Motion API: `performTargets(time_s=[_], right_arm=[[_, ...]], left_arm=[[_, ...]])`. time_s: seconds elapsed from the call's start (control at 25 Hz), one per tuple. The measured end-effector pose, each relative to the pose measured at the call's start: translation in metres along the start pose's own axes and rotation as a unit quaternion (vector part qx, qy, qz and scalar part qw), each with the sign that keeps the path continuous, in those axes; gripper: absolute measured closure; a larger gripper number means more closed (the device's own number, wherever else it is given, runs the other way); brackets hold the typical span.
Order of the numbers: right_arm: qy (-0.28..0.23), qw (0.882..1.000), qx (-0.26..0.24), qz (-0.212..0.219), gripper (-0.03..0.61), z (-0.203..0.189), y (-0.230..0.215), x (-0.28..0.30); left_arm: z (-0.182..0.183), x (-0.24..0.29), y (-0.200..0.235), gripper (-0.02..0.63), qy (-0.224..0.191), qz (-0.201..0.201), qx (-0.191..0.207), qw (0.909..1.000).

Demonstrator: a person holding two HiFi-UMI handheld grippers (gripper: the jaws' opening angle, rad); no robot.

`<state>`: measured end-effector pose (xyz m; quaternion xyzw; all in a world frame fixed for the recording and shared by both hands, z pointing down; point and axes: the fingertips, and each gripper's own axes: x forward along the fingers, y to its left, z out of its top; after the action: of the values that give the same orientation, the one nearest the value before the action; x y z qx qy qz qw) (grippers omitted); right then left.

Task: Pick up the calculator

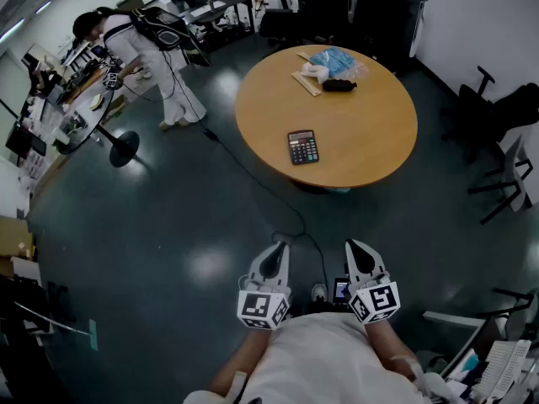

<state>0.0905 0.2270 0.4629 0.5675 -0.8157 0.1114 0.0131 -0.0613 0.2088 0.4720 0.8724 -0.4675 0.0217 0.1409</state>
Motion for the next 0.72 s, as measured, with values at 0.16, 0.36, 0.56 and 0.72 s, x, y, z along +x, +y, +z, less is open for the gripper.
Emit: performTargets(time_s=[0.16,0.36,0.56,0.72], right_arm=[[-0.001,1.000,0.001,0.003,0.565,-0.001,-0.007,0.001],[-0.002,1.000,-0.003,0.011,0.565,0.000,-0.019,-0.002],[-0.004,1.000,0.006,0.024,0.565,0.000,-0.037,0.002],[-0.003,0.999,0.003,0.040,0.565,-0.001,-0.051,0.009]], left_arm=[[-0.002,0.007,-0.004,0.606,0.001,0.000,-0.001,1.0000],[-0.003,0.016,-0.012,0.606,-0.002,0.006,0.000,1.0000],[-0.004,0.032,-0.018,0.606,-0.004,0.015,-0.001,0.9999],[-0.003,0.042,-0.017,0.606,-0.007,0.028,-0.002,0.9996]])
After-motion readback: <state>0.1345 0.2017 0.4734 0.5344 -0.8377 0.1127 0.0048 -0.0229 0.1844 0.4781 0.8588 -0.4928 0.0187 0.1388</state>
